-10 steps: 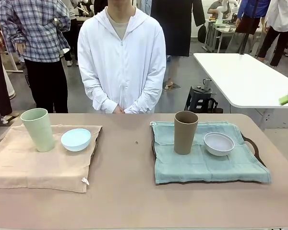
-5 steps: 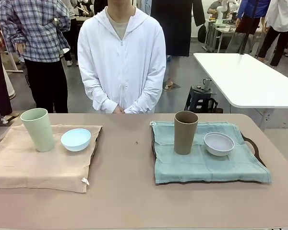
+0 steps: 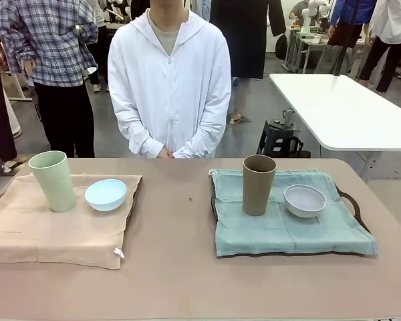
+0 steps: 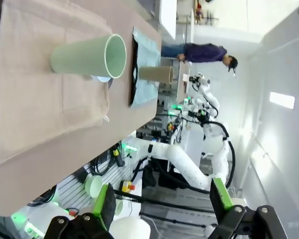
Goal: Set up a tray with a mat and arrange the tableware.
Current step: Place the Picnic Bowl and Reusable plastic cup back onto the Handle tray in front of the human's position.
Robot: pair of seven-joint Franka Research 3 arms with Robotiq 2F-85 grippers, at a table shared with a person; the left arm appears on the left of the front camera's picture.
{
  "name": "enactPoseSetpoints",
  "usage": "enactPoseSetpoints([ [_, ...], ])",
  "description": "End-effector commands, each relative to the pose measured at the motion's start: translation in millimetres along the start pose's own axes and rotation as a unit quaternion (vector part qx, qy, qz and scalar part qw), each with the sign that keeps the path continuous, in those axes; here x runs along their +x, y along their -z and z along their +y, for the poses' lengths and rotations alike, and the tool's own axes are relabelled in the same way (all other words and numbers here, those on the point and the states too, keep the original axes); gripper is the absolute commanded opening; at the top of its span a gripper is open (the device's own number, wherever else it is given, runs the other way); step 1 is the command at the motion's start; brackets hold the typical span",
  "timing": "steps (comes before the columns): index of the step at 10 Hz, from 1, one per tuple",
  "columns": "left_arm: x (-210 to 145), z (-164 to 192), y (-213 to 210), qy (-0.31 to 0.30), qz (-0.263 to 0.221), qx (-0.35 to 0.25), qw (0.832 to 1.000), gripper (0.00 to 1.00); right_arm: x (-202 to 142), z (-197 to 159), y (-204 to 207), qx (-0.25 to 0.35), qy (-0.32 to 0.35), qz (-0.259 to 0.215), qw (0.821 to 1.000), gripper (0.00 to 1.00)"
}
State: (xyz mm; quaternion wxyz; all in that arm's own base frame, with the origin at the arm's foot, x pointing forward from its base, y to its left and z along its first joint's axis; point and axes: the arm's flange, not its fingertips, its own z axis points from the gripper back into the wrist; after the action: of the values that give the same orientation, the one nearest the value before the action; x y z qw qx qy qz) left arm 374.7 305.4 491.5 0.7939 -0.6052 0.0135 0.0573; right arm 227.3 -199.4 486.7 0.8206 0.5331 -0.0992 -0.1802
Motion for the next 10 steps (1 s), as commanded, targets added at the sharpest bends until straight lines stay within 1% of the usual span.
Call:
enactPoseSetpoints([
  [1,-7.4,-2.5,-2.8,-0.008,-0.017,0.004,1.000,1.00,-3.1,-2.3,-7.6,-0.001,-0.005,-0.005,1.000,1.00],
  [10,-7.4,-2.5,-2.8,-0.008,-0.017,0.004,1.000,1.00,-3.1,-2.3,-7.6,-0.001,-0.005,-0.005,1.000,1.00],
])
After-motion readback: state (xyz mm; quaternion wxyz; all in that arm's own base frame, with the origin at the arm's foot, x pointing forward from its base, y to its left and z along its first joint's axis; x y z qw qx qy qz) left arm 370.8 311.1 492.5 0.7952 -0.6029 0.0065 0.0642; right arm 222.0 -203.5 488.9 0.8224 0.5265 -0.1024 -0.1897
